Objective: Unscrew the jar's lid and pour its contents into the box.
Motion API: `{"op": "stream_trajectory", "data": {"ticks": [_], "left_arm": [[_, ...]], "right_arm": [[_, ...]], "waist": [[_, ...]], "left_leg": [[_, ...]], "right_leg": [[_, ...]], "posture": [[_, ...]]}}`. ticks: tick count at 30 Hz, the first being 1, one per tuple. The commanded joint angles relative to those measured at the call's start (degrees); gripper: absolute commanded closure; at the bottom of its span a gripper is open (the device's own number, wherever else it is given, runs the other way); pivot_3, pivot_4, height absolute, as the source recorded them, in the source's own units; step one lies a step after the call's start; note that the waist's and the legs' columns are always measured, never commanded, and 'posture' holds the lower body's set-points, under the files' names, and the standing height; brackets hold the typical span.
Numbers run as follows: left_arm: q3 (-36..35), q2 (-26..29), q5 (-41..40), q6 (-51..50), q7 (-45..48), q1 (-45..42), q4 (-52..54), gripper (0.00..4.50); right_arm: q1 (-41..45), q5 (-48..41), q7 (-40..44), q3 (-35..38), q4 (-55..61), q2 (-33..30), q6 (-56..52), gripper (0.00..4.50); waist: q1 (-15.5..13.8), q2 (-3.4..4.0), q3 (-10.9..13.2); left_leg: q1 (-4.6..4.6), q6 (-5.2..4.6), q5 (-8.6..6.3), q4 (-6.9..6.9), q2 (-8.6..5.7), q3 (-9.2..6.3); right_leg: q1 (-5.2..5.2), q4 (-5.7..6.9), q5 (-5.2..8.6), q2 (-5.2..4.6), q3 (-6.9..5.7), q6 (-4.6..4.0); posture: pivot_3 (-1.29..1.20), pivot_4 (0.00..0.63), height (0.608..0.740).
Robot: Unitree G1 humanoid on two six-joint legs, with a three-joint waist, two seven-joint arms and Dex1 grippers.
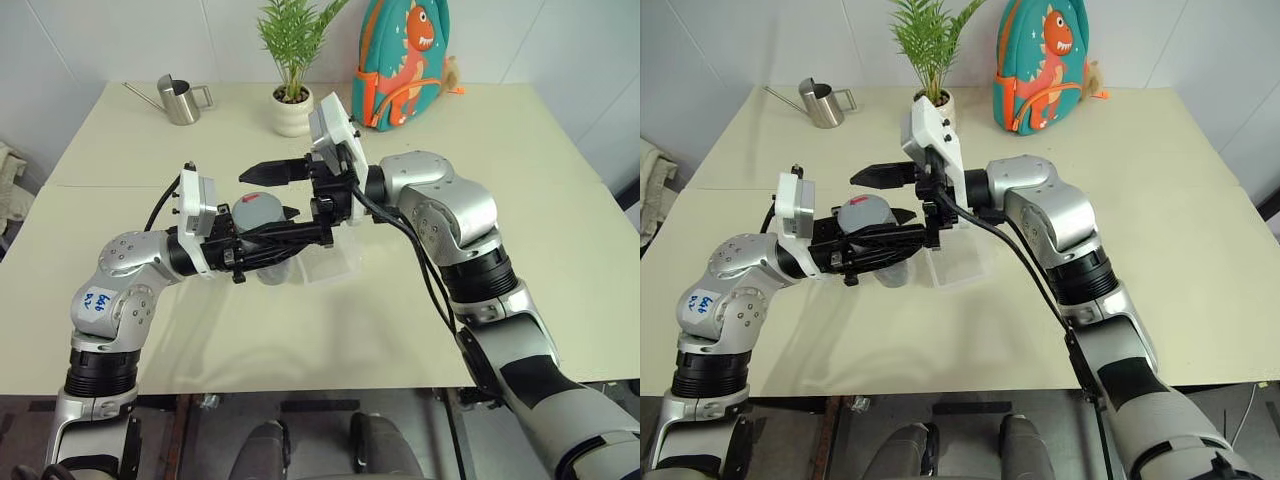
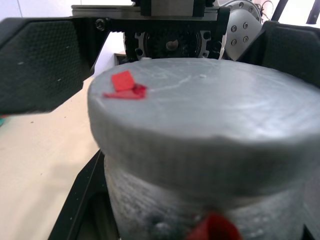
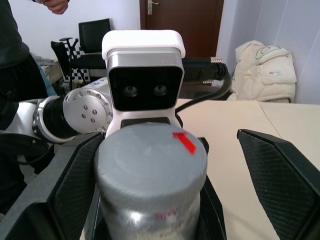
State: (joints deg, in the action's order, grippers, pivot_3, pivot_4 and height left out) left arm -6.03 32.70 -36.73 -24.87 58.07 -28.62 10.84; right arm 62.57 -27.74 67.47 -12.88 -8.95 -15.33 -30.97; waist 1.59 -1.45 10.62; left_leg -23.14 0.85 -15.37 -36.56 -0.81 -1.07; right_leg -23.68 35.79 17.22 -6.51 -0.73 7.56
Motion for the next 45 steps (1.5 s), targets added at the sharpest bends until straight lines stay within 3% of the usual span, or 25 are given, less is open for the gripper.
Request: {"op": "stream_trajectory", "data": {"ticks": [1,8,17,22,35,45], "left_arm": [[-0.2,0.5,-0.9,1.0,1.1,0.2,2.7,2.32],[-0.4,0.8,-1.0,0.8,1.3,0.6,3.0,2.32],[-1.0,0.7,-0.3,1.7,0.6,1.0,3.4,2.32],[-0.9,1.0,-0.6,1.4,0.8,1.0,3.3,2.32],[-0.5,0.9,-0.6,1.1,0.7,1.2,3.5,2.32],[-0.2,0.7,-0.5,1.1,0.5,1.5,3.6,2.32]], "right_arm": [[0.1,0.5,-0.5,3.3,-0.1,-2.2,1.2,0.04],[-0.3,-0.1,1.0,4.2,-1.9,-4.9,1.5,0.04],[-2.1,-3.4,10.3,6.3,-1.3,-9.1,2.6,0.04],[0.8,-3.2,8.8,7.3,-4.2,-7.2,2.7,0.04],[0.5,-5.0,3.0,3.0,6.2,0.0,-5.4,0.04],[-0.8,-3.6,1.3,0.4,7.2,0.6,-5.3,0.04]], "waist": [[0.0,0.00,0.0],[0.0,0.00,0.0],[-0.1,0.00,0.0],[0.1,0.00,0.0],[0.0,0.00,0.0],[0.0,0.00,0.0]], "left_leg": [[0.00,-0.01,0.00,0.00,0.00,0.00],[0.00,-0.01,-0.01,0.00,0.01,0.02],[-0.01,-0.09,-0.06,-0.04,0.00,0.03],[0.00,-0.09,-0.06,-0.04,0.04,0.09],[-0.01,-0.07,-0.09,-0.07,0.04,0.05],[-0.01,-0.08,-0.09,-0.10,0.03,0.05]], "right_leg": [[0.00,0.00,0.00,0.00,0.00,0.00],[0.00,0.00,0.00,0.01,0.00,0.00],[0.03,-0.05,0.00,-0.01,0.00,0.00],[0.01,-0.03,0.00,0.03,0.01,0.01],[0.01,-0.03,0.00,-0.02,-0.01,0.00],[0.01,-0.03,0.00,-0.01,-0.01,0.00]], "posture": [[0.00,0.150,0.740],[0.00,0.150,0.740],[0.00,0.150,0.740],[0.00,0.150,0.740],[0.00,0.150,0.740],[0.00,0.150,0.740]]}}
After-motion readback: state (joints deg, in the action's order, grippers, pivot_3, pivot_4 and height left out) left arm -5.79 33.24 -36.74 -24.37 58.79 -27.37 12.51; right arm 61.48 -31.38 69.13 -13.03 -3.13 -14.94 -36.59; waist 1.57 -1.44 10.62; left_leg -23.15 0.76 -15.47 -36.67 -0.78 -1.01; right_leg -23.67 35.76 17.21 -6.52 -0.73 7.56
